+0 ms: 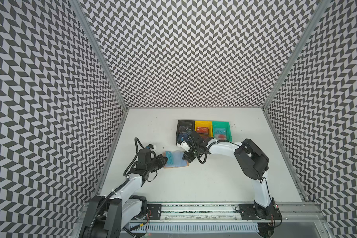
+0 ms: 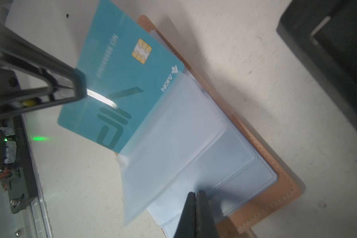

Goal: Take the credit cards out of the card holder
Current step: Take out the credit card from the card slot, then pass the credit card.

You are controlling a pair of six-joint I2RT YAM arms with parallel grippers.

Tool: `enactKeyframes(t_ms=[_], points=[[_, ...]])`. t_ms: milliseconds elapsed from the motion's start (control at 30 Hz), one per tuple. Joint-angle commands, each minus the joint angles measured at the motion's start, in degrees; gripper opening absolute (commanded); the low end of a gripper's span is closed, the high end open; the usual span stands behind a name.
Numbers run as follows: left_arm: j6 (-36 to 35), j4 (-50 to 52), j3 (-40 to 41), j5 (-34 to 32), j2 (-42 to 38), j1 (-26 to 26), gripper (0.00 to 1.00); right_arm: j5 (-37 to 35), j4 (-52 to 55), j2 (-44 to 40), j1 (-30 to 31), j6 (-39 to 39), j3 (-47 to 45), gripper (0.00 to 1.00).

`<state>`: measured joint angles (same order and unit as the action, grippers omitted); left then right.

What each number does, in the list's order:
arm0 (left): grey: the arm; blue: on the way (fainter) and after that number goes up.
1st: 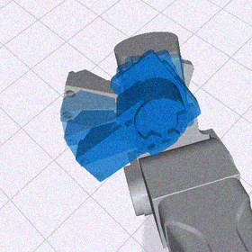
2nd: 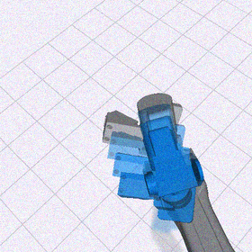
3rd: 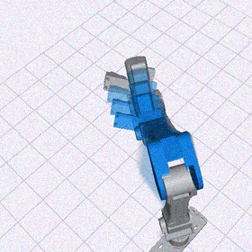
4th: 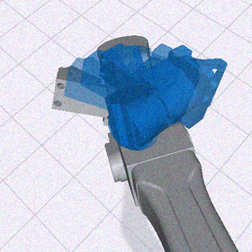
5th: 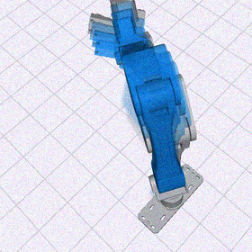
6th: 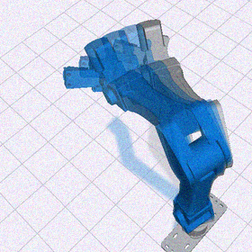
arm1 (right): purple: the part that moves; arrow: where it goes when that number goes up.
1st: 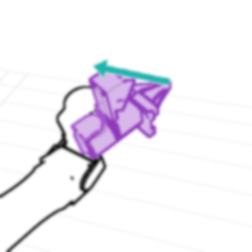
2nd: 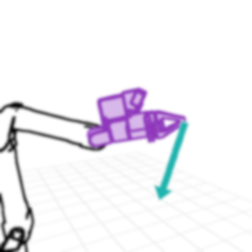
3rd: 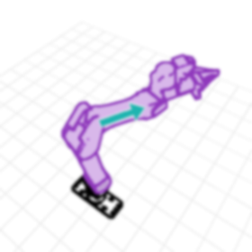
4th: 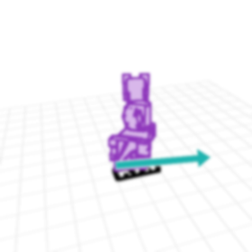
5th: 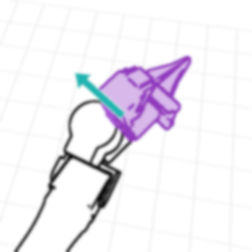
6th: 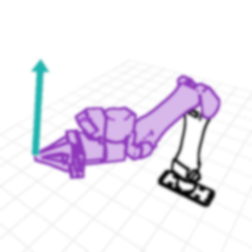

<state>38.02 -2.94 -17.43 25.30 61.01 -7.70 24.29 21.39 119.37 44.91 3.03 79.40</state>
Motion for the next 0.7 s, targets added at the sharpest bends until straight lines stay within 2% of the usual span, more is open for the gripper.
enactKeyframes(t_ms=[0,333,433,533,667], points=[[-1.2,3.6,-2.0,-2.2,-2.0,0.5,0.0,-2.8,5.7,0.9,-0.5,1.2,-0.1,0.0],[-1.6,7.4,-4.7,-0.3,-8.0,0.6,0.0,-2.1,9.0,-3.7,-1.3,2.3,2.0,0.02],[-0.2,3.2,-4.4,5.4,-9.9,0.5,0.0,-1.7,11.8,-7.6,-2.6,2.7,3.7,0.06],[1.3,-2.2,-4.1,11.7,-9.6,0.6,0.0,-0.7,14.1,-12.2,-4.8,2.3,5.3,0.16],[5.7,-13.6,-2.3,19.2,-7.7,0.3,0.0,5.2,16.1,-17.9,-9.3,1.3,5.9,0.26]])
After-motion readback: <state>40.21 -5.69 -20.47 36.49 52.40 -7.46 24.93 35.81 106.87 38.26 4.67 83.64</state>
